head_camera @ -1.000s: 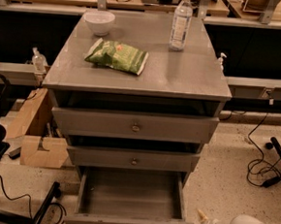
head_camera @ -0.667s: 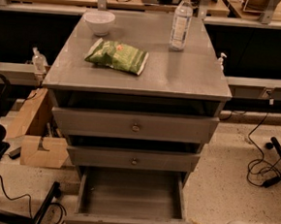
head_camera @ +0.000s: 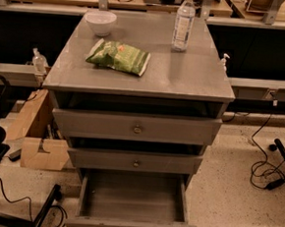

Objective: Close bottom drawer

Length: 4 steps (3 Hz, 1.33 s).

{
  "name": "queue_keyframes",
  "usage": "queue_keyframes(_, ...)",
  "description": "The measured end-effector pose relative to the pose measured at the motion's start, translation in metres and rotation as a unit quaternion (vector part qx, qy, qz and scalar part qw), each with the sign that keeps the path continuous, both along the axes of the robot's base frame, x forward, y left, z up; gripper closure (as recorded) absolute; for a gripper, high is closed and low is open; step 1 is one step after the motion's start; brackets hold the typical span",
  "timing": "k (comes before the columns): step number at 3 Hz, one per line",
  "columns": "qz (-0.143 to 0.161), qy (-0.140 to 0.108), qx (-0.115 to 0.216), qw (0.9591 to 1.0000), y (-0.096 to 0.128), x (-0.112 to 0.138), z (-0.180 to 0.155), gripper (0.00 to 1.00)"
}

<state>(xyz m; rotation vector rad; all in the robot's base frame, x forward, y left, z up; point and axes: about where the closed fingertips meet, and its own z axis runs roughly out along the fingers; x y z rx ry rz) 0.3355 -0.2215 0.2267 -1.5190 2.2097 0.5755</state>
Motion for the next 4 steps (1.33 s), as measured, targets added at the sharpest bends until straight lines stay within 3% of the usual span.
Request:
queue_keyframes(1,0.009,0.029,0.018,0.9994,0.007,-0.001,-0.043,0.85)
queue_keyframes(2,0.007,0.034,0.022,0.9992,0.009,0.001,-0.053,1.0)
queue_keyframes(4,0.006,0.042,0.02,0.9989,0.019,0.005,-0.066,1.0)
